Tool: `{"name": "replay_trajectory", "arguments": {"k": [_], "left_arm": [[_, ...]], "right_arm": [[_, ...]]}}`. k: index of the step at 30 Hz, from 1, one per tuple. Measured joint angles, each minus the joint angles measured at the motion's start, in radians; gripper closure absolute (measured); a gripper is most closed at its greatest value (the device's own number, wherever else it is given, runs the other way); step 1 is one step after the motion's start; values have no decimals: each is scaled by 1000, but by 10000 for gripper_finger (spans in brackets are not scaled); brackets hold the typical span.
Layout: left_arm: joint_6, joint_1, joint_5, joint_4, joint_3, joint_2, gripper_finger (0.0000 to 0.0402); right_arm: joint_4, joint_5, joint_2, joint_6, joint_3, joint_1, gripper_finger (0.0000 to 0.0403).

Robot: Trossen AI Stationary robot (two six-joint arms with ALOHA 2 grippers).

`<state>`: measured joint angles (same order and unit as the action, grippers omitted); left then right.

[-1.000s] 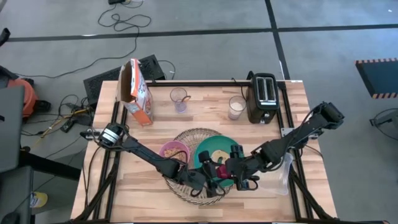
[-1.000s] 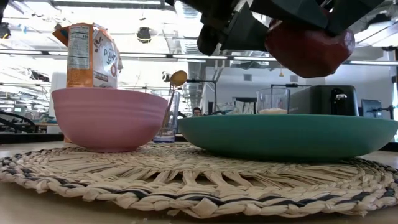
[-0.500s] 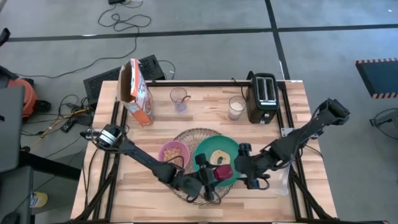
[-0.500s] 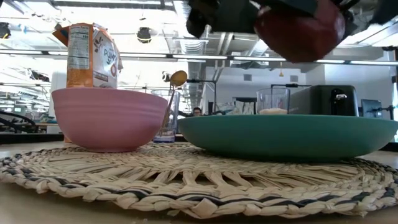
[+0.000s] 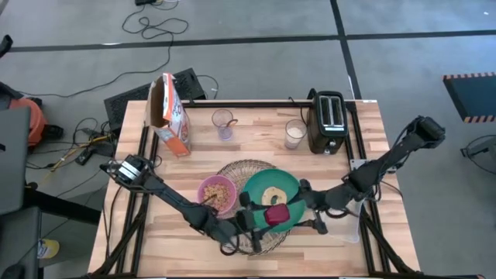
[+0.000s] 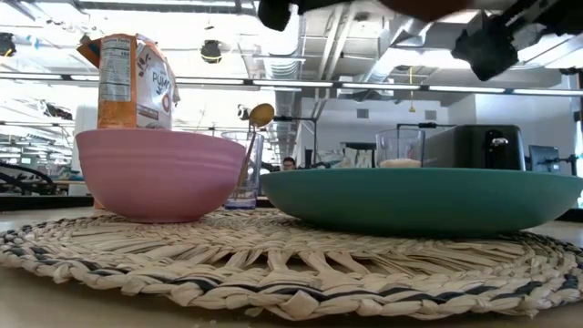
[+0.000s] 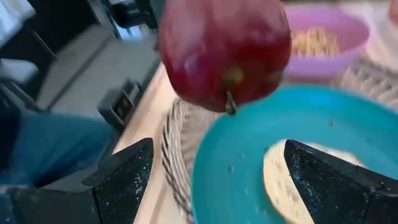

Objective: Arrange a breakfast setting
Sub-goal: Put the red apple on the placemat to the top left of the green plate

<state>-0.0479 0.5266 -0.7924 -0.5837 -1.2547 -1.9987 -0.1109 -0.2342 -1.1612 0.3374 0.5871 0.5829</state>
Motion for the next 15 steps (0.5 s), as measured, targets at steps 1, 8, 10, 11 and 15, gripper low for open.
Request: {"name": "replay_trajectory", "arguments": {"k": [1,8,10,11,15], "left_arm": [[8,0,6,-67,27,9,170],[74,0,77,-538,173,18,170],[97,1,78,-640,200,19,170],[113,1,83,-683,210,19,170],[173,12,101,-826,228,19,170]], "right_arm": [[-54,0,2,-11,-19,-1,15],[-352,-23,-52,-131,-60,-22,15],[-447,-27,-81,-159,-60,-35,15],[-485,-27,-95,-175,-59,-44,15],[-650,-29,-144,-229,-60,-74,15]]}}
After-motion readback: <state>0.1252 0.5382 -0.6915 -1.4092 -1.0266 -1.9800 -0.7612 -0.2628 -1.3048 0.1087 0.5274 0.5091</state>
